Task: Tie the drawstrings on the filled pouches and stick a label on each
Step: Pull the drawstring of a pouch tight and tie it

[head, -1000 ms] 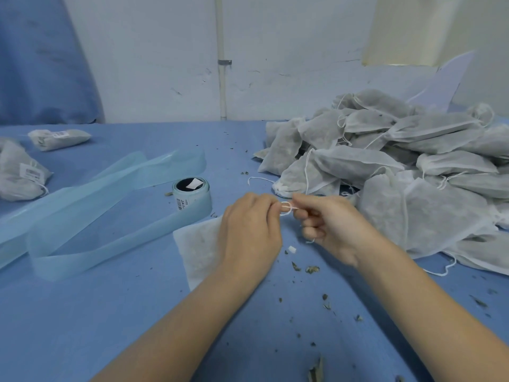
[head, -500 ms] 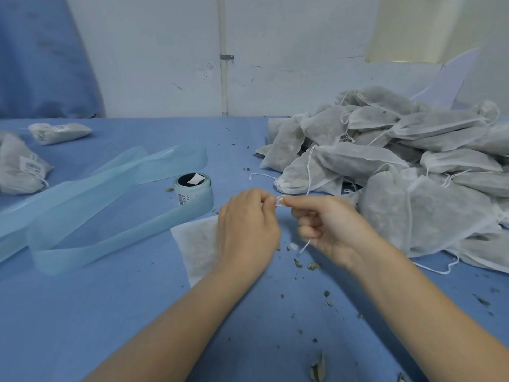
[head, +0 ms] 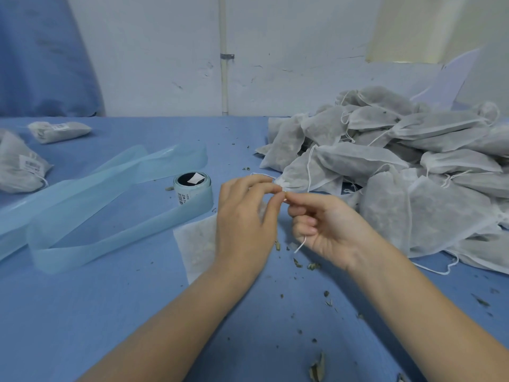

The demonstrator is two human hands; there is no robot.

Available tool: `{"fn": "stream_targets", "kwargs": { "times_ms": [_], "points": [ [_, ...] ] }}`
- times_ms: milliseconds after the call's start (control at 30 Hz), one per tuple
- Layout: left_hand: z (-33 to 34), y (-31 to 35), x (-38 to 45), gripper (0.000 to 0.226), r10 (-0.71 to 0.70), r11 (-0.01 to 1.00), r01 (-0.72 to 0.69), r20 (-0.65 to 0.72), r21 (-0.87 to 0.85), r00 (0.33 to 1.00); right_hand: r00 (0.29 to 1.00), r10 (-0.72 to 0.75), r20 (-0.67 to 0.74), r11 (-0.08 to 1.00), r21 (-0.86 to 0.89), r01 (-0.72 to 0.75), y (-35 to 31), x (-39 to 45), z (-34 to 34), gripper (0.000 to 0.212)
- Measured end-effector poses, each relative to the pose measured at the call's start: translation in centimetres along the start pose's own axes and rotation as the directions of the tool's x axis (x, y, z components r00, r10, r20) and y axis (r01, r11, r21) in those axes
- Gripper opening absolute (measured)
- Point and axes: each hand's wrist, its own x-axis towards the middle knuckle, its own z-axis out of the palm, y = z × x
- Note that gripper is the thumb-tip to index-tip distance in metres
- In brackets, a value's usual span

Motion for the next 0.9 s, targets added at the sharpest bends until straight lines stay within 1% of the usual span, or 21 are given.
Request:
{"fn": "stream_targets", "kwargs": {
  "times_ms": [67,133,200,233,300,400,467,533,567,600,700,800,900],
  "points": [
    [0.0,-0.2,0.1,0.005,0.091,0.991,-0.084,-0.057,0.106,0.994,0.997,-0.067,-0.043,0.994,-0.085,0.064,0.2,0.1,0.0,0.011],
    [0.0,-0.6,0.2,0.009,0.212,0.952,-0.183,-0.096,0.247,0.973,0.973,-0.218,-0.082,0.941,-0.281,0.187,0.4,0.0,-0.1,0.021],
    [-0.1,-0.9,0.3,0.01,0.276,0.921,-0.228,-0.117,0.316,0.954,0.939,-0.34,-0.051,0.86,-0.42,0.288,0.5,-0.2,-0.2,0.019],
    [-0.1,-0.9,0.3,0.009,0.271,0.924,-0.221,-0.127,0.311,0.954,0.927,-0.374,-0.028,0.834,-0.448,0.323,0.4,-0.3,-0.2,0.018],
    [-0.1,-0.6,0.3,0.008,0.202,0.948,-0.161,-0.13,0.273,0.971,0.906,-0.423,0.006,0.796,-0.474,0.375,0.4,-0.4,-0.3,0.015],
    [0.0,0.1,0.4,0.009,-0.012,0.982,0.033,-0.107,0.188,0.994,0.889,-0.457,0.036,0.76,-0.503,0.412,1.1,-0.2,-0.1,0.01],
    [0.1,0.4,0.5,0.011,-0.167,0.981,0.173,-0.066,0.091,0.984,0.89,-0.452,0.064,0.771,-0.473,0.426,1.8,0.1,0.4,0.01],
    [0.2,0.5,0.6,0.011,-0.272,0.962,0.273,-0.027,0.028,0.962,0.894,-0.437,0.101,0.819,-0.365,0.442,2.2,0.3,0.9,0.012],
    [0.3,0.6,0.6,0.01,-0.304,0.953,0.304,-0.008,0.015,0.953,0.891,-0.441,0.108,0.831,-0.326,0.45,2.3,0.4,1.1,0.013],
    [0.3,0.8,0.6,0.009,-0.326,0.945,0.326,0.007,0.007,0.945,0.886,-0.454,0.092,0.828,-0.323,0.458,2.4,0.4,1.2,0.014],
    [0.2,1.2,0.9,0.008,-0.378,0.926,0.379,0.032,-0.008,0.925,0.846,-0.534,-0.004,0.764,-0.432,0.48,2.5,0.4,1.3,0.014],
    [0.3,1.1,1.1,0.009,-0.393,0.919,0.393,-0.002,0.024,0.92,0.789,-0.614,-0.032,0.679,-0.531,0.507,2.4,0.4,1.1,0.014],
    [0.3,0.7,1.5,0.015,-0.375,0.921,0.38,-0.064,0.089,0.925,0.763,-0.645,-0.033,0.637,-0.574,0.514,2.4,0.5,0.9,0.016]
  ]
}}
